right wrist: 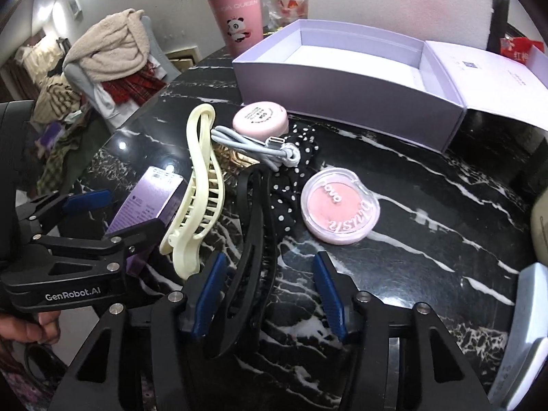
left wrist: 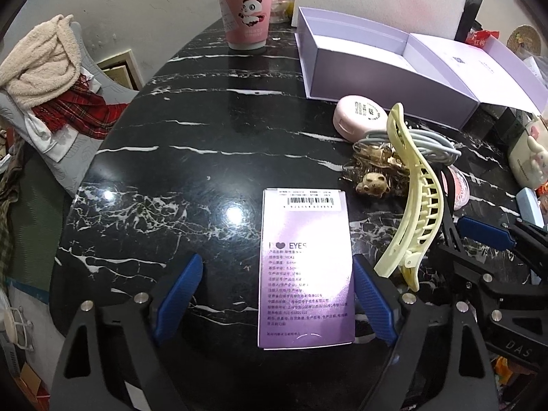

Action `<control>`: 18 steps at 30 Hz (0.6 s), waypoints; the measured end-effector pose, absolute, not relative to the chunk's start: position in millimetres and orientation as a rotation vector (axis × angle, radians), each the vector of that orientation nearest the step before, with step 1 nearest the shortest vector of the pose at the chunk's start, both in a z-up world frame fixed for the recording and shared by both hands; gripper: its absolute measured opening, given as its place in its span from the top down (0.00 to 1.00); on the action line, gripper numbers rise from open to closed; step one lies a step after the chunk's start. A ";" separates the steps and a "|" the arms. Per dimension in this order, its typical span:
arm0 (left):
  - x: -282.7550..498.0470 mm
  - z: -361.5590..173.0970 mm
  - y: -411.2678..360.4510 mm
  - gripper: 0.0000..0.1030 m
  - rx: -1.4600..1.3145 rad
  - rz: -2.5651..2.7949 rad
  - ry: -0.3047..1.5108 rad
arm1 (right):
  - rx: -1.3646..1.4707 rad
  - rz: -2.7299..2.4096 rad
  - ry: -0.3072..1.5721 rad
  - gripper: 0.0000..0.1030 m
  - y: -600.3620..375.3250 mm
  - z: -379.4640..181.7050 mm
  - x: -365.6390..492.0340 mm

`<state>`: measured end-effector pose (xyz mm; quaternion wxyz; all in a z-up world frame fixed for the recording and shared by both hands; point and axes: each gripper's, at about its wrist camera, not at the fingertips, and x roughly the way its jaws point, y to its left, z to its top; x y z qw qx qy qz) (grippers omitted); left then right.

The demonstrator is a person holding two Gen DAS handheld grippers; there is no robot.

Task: Organize rigid objects
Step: 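Close left gripper on purple lens box while right gripper grasps black claw clip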

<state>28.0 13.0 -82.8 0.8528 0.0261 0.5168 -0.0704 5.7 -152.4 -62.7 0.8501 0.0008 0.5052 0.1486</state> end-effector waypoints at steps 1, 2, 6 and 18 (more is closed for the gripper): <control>28.1 -83.1 12.1 0.15 0.059 -0.151 1.089 | -0.007 0.314 1.065 0.49 -151.8 -62.6 5.9; 29.3 -83.4 11.7 0.15 0.064 -0.152 1.087 | -0.014 0.314 1.065 0.49 -150.9 -62.5 5.8; 28.9 -81.9 8.0 0.31 0.079 -0.165 1.066 | -0.042 0.327 1.057 0.67 -148.0 -62.1 3.6; 25.2 -76.2 3.7 0.50 0.070 -0.202 1.054 | 0.013 0.356 1.032 0.79 -164.1 -58.9 -5.9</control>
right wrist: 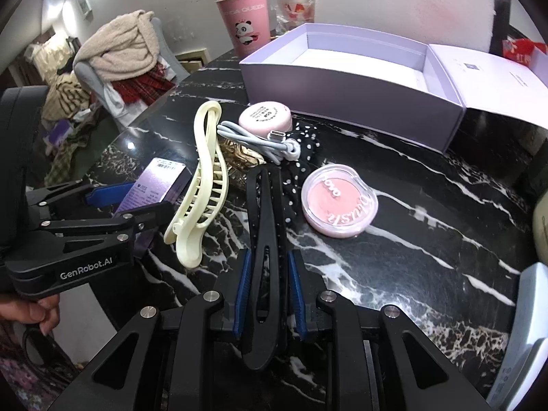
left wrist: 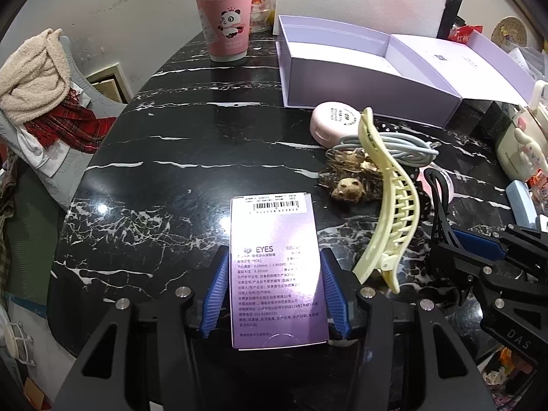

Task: Organize rigid objects
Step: 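Close left gripper on purple lens box while right gripper grasps black claw clip, then carry purple lens box and black claw clip up over the open gift box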

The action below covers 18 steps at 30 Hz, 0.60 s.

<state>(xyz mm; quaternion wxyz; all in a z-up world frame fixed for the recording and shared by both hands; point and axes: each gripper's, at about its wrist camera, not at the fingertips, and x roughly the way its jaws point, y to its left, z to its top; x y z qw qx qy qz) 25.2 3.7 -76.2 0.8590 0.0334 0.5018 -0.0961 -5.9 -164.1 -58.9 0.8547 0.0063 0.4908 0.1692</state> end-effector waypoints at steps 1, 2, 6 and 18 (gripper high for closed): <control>24.3 -74.9 2.7 0.50 0.068 -0.202 1.050 | 0.019 0.357 1.027 0.79 -164.2 -58.2 -6.7; 23.8 -73.4 2.2 0.50 0.069 -0.204 1.045 | 0.029 0.357 1.024 0.79 -166.5 -57.2 -7.9; 20.4 -64.2 -1.4 0.50 0.077 -0.217 1.021 | 0.054 0.355 1.017 0.79 -172.5 -55.3 -10.6; 17.8 -29.6 -17.4 0.50 0.093 -0.272 0.934 | 0.108 0.291 0.957 0.79 -194.3 -40.6 -25.2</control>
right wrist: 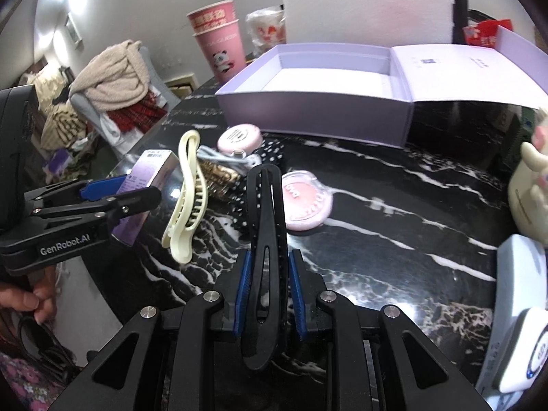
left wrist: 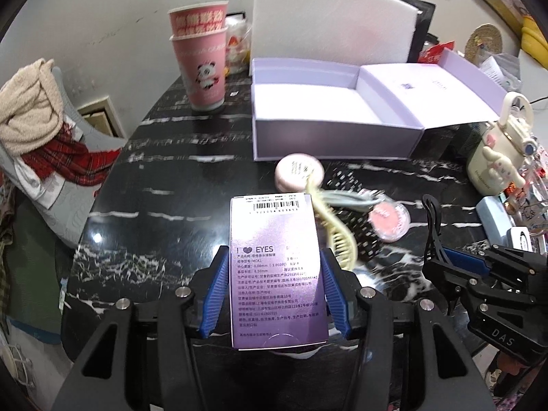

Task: Organize rigid objects
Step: 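Carry purple lens box and black claw clip up over the open gift box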

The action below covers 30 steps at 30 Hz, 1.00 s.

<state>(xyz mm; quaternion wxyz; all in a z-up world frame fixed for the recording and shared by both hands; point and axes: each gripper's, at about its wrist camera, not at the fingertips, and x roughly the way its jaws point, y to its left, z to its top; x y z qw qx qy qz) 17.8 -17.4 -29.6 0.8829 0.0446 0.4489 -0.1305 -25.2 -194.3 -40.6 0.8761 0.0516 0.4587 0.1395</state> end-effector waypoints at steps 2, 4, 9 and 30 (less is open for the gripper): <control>16.7 -24.2 -21.4 0.50 0.099 -0.282 0.918 | 0.112 0.280 0.947 0.79 -197.8 -36.8 -27.7; 15.8 -19.4 -25.9 0.50 0.105 -0.296 0.904 | 0.116 0.271 0.934 0.79 -201.1 -32.3 -30.8; 13.4 -9.2 -37.2 0.50 0.118 -0.335 0.871 | 0.113 0.255 0.904 0.79 -207.2 -21.7 -35.2; 31.8 13.1 -78.6 0.50 0.161 -0.470 0.798 | 0.057 0.270 0.853 0.79 -224.0 12.1 -14.1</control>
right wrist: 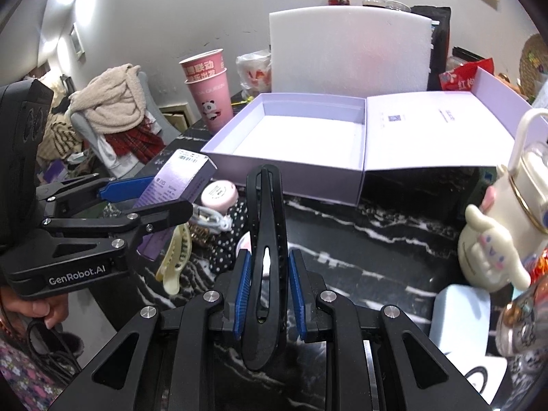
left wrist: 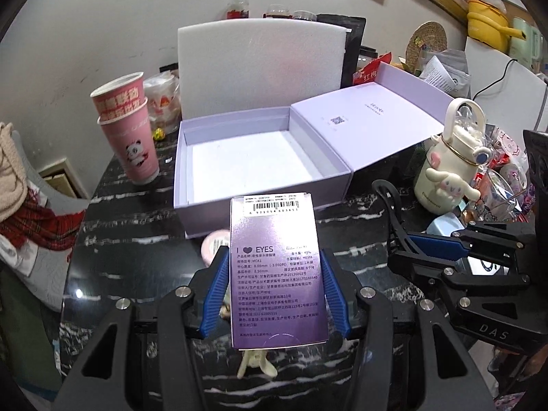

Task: Organize rigid objects
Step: 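Carry purple lens box and black claw clip up over the open gift box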

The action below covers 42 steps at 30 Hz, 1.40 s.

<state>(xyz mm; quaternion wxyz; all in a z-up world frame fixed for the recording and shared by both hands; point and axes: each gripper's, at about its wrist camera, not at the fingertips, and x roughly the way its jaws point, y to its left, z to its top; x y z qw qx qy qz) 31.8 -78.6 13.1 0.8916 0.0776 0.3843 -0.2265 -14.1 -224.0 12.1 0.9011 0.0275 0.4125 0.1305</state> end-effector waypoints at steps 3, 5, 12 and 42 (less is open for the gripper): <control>39.7 18.6 -81.1 0.50 0.169 -0.474 0.783 | 0.051 0.270 0.848 0.79 -225.5 15.8 -7.2; 44.0 22.4 -82.7 0.50 0.172 -0.476 0.771 | 0.041 0.266 0.840 0.79 -226.9 18.6 -3.1; 61.4 38.3 -93.9 0.50 0.176 -0.500 0.721 | 0.028 0.254 0.819 0.79 -235.5 31.3 15.0; 153.6 62.9 -116.8 0.50 0.217 -0.503 0.646 | -0.019 0.291 0.798 0.79 -248.5 69.7 107.9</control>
